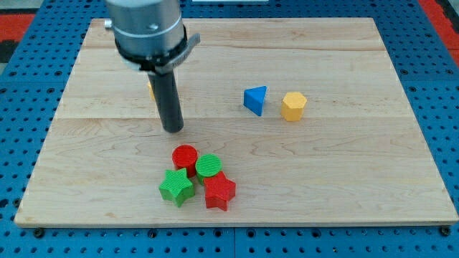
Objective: Point your arm to the bottom right side of the red star
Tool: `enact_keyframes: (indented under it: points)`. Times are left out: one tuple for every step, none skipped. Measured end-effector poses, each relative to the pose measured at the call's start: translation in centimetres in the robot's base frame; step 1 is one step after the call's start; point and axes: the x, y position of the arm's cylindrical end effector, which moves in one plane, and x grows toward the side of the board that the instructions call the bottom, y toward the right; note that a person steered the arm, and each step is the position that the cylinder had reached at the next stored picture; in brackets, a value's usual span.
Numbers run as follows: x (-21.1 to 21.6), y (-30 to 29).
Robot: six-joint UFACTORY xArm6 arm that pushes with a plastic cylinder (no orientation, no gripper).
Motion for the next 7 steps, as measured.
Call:
enact_keyframes:
  points:
    - [-0.47, 2.42]
    - [-0.47, 2.39]
    - [-0.47, 2.37]
    - [-0.47, 1.75]
    - [-0.47, 1.75]
    - [-0.47, 1.67]
    - [-0.42, 1.67]
